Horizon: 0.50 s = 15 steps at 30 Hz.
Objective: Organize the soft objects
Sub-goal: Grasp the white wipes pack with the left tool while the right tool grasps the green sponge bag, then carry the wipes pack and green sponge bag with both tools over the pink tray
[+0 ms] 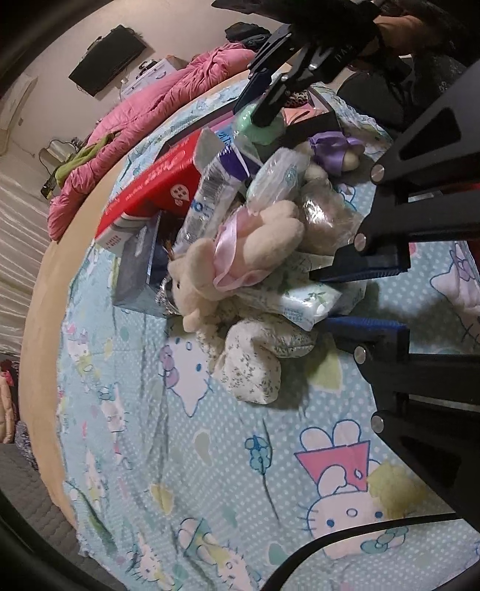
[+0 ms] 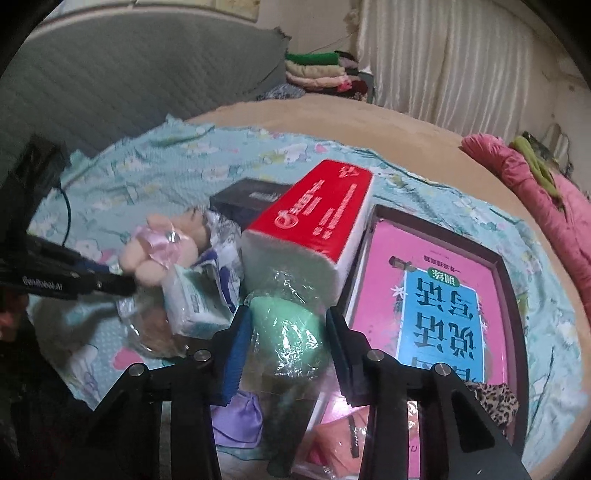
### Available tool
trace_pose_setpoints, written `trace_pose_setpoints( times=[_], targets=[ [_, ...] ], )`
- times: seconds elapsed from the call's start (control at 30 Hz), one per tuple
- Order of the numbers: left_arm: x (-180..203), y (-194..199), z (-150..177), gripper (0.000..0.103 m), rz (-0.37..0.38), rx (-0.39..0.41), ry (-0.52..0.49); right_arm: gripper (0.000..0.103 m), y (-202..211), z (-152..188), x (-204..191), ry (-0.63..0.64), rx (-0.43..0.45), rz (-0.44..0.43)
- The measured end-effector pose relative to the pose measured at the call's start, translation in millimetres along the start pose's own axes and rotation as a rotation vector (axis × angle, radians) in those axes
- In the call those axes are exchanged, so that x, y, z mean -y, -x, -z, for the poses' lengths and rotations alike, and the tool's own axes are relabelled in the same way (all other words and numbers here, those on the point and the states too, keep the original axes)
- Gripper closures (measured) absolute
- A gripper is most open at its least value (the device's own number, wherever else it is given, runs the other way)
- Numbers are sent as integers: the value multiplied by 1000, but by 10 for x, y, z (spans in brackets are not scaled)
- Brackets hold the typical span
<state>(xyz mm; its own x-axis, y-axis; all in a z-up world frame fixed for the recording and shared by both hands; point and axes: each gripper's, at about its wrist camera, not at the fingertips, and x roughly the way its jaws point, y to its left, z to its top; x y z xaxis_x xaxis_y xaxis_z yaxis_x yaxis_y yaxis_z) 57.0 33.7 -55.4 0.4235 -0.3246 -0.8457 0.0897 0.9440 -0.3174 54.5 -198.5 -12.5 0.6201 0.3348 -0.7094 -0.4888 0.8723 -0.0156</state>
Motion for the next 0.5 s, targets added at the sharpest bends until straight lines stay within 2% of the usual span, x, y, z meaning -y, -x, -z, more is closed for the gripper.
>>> trace_pose_setpoints(
  times=[0.23, 0.5],
  targets=[
    [122, 181, 1, 86, -46, 34, -33, 61, 121, 39, 68, -62, 25, -47],
    [180, 412, 77, 87, -79, 61, -36, 62, 253, 39, 19, -63, 56, -69]
  ],
)
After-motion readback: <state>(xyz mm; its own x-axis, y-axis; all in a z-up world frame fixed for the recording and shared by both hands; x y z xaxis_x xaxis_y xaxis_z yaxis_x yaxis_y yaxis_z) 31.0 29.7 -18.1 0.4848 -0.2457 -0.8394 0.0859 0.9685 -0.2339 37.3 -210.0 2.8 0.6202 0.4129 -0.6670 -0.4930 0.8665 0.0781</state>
